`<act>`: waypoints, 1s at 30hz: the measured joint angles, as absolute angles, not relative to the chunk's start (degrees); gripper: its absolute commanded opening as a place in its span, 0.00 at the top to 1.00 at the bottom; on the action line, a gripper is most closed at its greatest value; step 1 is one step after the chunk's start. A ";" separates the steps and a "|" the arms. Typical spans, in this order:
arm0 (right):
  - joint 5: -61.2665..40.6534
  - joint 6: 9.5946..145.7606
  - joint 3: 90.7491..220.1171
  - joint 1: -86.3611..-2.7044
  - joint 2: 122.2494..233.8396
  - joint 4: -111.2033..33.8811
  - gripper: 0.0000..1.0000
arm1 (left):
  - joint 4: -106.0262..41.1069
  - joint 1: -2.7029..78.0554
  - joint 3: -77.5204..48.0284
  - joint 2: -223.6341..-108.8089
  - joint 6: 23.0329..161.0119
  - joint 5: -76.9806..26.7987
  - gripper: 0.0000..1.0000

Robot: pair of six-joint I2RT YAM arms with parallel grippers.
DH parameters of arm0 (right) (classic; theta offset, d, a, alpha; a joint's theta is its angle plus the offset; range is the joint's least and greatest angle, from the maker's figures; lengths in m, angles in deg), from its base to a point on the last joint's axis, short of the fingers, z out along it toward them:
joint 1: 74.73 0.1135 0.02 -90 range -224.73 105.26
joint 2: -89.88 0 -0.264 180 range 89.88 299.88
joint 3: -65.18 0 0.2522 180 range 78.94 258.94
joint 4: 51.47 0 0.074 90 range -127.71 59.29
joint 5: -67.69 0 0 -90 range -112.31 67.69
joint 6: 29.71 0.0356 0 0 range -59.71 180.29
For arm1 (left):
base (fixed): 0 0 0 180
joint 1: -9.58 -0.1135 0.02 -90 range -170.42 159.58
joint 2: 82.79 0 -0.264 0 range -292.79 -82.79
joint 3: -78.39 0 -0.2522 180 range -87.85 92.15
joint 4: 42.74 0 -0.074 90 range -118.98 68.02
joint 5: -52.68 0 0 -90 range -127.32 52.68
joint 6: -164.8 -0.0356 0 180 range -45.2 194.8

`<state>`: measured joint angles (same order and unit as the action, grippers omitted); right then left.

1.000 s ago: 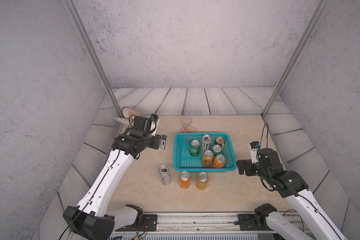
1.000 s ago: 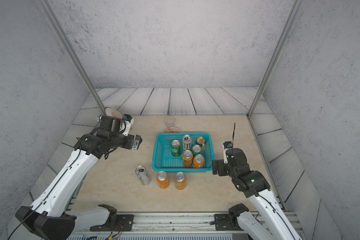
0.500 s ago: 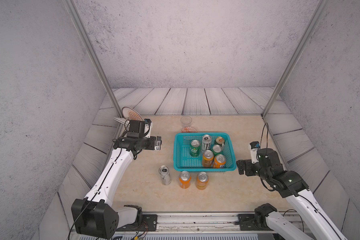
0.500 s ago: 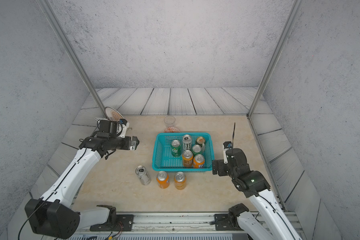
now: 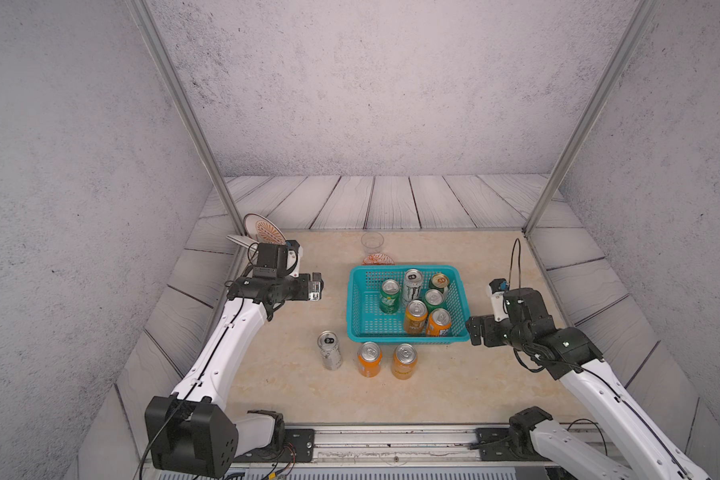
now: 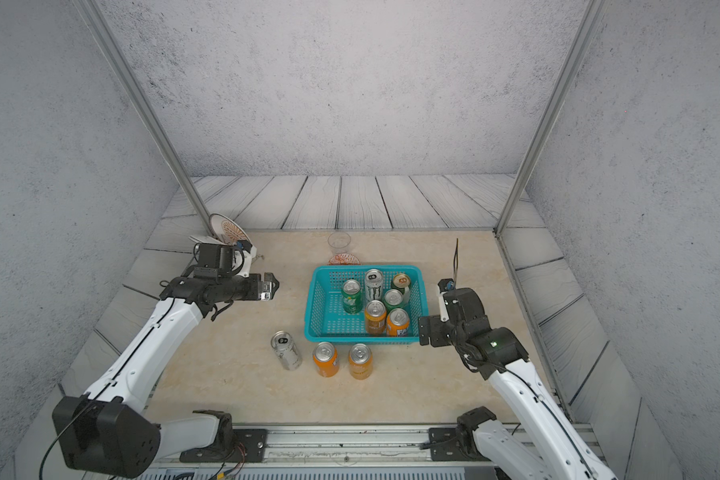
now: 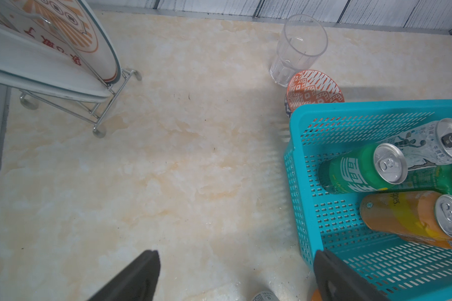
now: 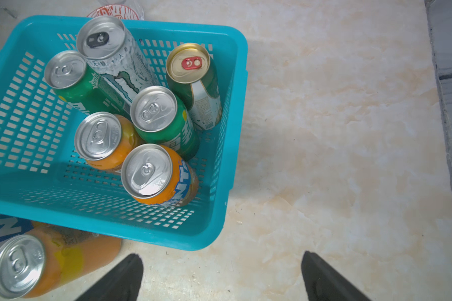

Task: Take out the drinks from the basket
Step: Pick up the drink from the basket.

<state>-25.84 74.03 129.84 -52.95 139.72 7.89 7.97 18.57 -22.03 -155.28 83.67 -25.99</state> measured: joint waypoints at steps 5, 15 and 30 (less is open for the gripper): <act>-23.80 72.92 133.79 -52.95 145.45 6.08 0.01 | 7.69 18.57 -22.14 -155.28 83.99 -25.44 0.01; -18.71 72.11 150.10 -52.58 165.25 5.16 0.01 | 6.55 17.87 -23.08 -156.00 85.37 -23.30 0.01; -19.74 70.53 171.80 -45.63 186.32 7.26 0.03 | 7.23 17.02 -23.08 -159.46 85.57 -21.11 0.01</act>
<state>-19.74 70.53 171.80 -45.63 186.32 7.26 7.23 17.02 -23.08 -159.46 85.57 -21.11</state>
